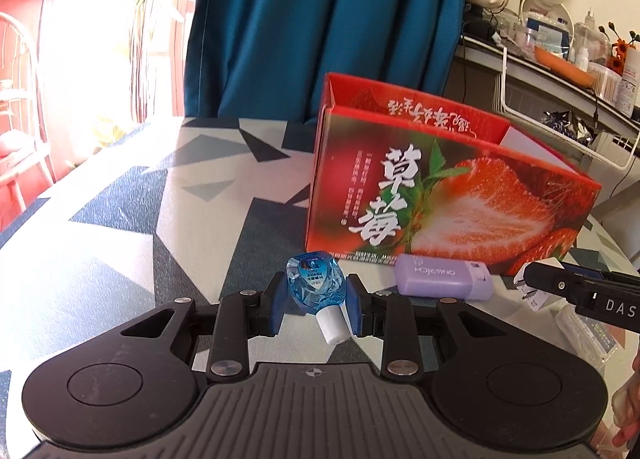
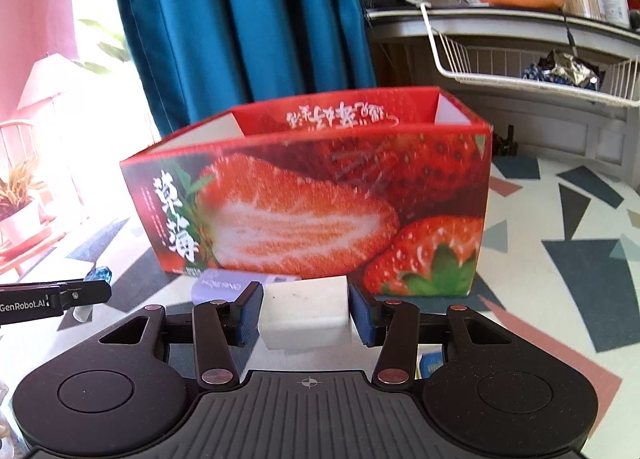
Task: Organize rigid objects
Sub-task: 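Carry the charger and tape into the red box while opening both grippers there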
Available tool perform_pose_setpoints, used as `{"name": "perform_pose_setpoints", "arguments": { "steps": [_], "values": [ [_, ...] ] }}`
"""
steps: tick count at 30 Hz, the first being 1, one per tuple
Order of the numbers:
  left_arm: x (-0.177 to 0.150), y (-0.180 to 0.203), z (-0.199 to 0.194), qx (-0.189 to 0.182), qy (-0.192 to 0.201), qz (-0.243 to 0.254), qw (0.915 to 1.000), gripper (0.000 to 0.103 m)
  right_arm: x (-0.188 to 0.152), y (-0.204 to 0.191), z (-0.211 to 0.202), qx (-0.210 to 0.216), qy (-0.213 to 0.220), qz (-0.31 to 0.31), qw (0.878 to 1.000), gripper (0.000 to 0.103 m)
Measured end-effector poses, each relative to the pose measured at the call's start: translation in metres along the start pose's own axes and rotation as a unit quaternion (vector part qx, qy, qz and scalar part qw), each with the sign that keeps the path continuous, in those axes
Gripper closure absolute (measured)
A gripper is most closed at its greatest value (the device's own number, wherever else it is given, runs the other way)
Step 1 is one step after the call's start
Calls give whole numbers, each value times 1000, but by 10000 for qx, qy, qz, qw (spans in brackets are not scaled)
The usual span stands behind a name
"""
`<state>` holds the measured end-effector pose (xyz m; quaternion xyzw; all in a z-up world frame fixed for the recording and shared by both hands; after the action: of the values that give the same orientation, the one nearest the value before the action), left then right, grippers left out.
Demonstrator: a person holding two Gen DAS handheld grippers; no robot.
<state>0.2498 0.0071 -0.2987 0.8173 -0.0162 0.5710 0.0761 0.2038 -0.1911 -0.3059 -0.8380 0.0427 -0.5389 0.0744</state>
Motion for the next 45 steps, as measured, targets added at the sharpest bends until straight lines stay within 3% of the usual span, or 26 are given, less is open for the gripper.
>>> {"name": "perform_pose_setpoints", "arguments": {
  "steps": [14, 28, 34, 40, 45],
  "values": [
    [27, 4, -9, -59, 343, 29, 9994, 70, 29, -5, -8, 113, 415, -72, 9990, 59],
    [105, 37, 1, -439, 1054, 250, 9931, 70, 103, 13, -1, 57, 1181, 95, 9929, 59],
    [121, 55, 42, -622, 789, 208, 9947, 70, 116, 37, 37, -184, 1050, -43, 9943, 59],
    [112, 60, 83, -654, 289, 292, 9970, 70, 108, 61, 68, -404, 638, 25, 9971, 59],
    [107, 64, 98, -657, 103, 436, 9968, 70, 104, 66, 79, -403, 521, 6, 9978, 59]
  ]
}}
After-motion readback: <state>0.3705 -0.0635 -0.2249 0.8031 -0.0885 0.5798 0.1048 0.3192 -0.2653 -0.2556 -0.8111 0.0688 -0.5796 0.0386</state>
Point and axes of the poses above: each gripper's, at about its wrist camera, not at the fingertips, and z roughly the way its jaws point, y to its right, x to its top, the point moved 10 cm from there along z, roughly the way its jaws point, and after that the axes turned 13 degrees about y, right-handed, at the moved point
